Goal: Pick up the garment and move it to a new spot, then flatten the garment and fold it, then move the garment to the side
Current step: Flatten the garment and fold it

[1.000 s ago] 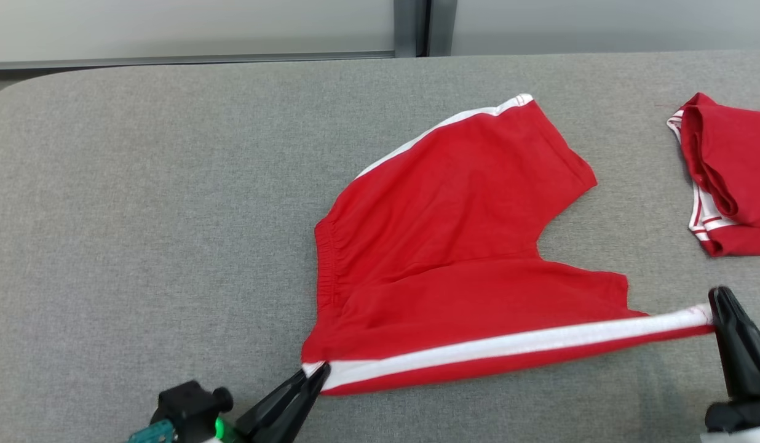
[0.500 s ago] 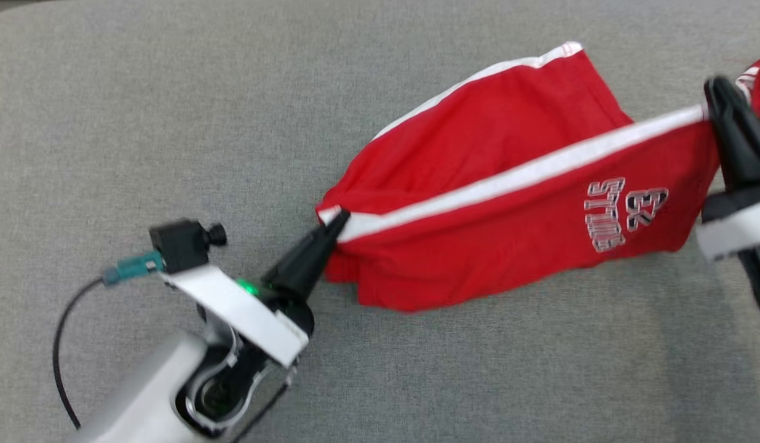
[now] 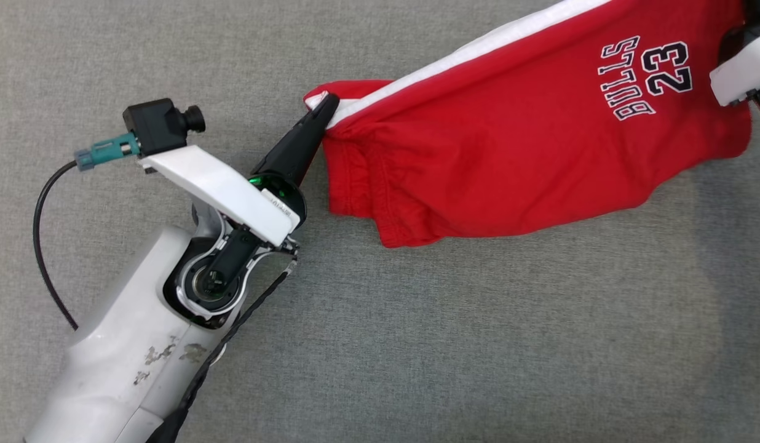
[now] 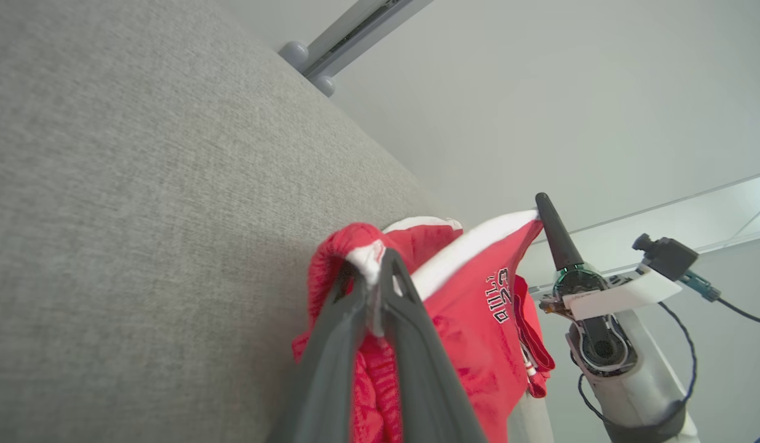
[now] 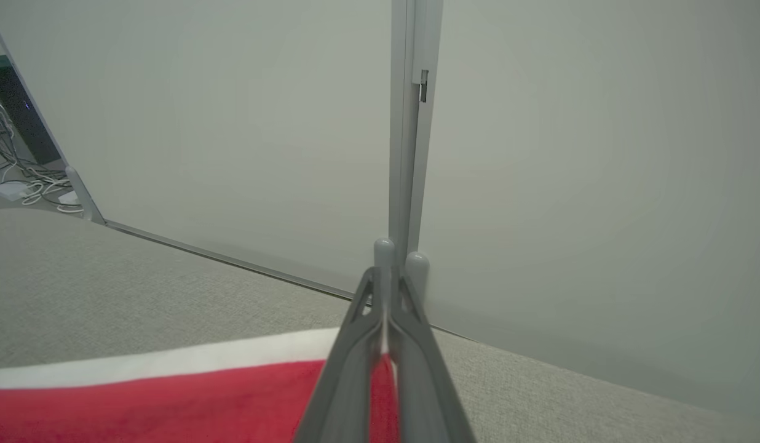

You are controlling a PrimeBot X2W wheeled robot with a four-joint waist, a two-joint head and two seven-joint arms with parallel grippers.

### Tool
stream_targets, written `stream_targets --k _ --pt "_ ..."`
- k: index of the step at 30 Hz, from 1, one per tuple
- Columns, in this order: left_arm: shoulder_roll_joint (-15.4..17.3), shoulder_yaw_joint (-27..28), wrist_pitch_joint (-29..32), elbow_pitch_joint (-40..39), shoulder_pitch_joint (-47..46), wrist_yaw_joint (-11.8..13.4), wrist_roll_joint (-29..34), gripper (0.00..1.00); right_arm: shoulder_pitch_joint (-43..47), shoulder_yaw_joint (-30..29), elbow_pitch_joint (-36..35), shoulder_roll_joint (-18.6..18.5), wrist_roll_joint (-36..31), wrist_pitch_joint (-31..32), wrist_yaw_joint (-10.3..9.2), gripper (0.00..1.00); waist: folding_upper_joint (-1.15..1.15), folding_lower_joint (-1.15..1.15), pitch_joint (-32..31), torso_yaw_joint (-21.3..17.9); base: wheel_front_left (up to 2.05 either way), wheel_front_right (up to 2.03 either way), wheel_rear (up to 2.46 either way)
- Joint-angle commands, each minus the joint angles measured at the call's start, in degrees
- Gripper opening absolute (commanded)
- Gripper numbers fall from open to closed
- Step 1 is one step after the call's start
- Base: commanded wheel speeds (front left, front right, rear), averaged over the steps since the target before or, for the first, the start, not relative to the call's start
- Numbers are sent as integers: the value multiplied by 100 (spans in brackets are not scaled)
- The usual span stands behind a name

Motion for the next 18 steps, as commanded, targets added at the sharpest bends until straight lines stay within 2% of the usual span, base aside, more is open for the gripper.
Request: stream_targets --k 1,2,3,7,10,14,17,18 --pt "5 5 -3 42 -85 3 19 16 -65 20 65 -6 27 -68 -7 100 0 0 86 84 0 0 0" --pt "-18 -11 6 131 -122 2 43 66 -135 55 174 27 73 -163 -7 100 0 0 93 94 0 0 0" --pt "-48 -12 -34 211 -133 3 58 100 -172 90 289 49 99 -257 -7 100 0 0 92 99 0 0 0" --pt "-51 -52 -305 363 -3 -82 276 100 15 262 592 43 272 -596 -7 100 0 0 -43 55 0 0 0" --pt "124 -129 -884 309 161 -85 889 100 319 230 725 -24 522 -768 -7 100 0 0 -241 -3 0 0 0" --pt "213 -99 -1762 232 689 349 1696 100 850 255 738 -109 1163 -391 -5 100 0 0 -521 -76 0 0 0" --pt "97 69 -1960 68 1165 802 2427 100 1148 231 675 -179 1622 -98 -5 100 0 0 -745 -11 0 0 0" --pt "21 241 -1970 -68 1302 949 2871 100 1262 233 650 -183 1796 -2 -5 100 0 0 -818 45 0 0 0"
